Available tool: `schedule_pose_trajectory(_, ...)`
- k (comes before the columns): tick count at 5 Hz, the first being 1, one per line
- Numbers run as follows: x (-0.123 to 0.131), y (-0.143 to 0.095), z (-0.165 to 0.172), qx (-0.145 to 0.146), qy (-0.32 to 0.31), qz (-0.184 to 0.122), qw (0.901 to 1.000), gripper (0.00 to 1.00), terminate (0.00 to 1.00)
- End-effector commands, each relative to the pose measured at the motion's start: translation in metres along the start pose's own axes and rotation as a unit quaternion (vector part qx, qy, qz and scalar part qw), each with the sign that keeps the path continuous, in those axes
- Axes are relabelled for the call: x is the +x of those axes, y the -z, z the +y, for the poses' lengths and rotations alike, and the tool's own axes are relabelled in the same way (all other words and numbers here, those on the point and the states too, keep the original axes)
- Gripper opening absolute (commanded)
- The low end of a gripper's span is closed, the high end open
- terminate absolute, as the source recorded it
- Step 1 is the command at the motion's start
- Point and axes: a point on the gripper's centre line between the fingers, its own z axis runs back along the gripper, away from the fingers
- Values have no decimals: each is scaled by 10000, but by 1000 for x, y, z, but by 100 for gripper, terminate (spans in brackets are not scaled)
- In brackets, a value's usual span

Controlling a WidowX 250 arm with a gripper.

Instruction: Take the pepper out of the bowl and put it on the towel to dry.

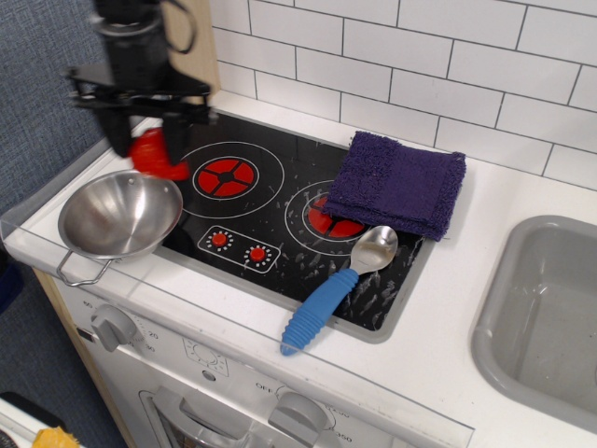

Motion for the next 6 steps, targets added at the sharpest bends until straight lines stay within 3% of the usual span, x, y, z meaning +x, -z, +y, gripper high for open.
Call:
schedule_pose_trajectory(1, 35, -16, -106, -505, 1349, -385, 9888, 0, 0)
schedule_pose_trajectory(2, 37, -17, -139, -577, 1624, -429, 9841, 0, 0)
schedule_pose_trajectory(5, 45, -9, -175, -737, 1997, -469, 9760, 0, 0)
schedule_pose_trajectory(6, 45, -9, -178, -793, 2047, -477, 9744, 100, 0)
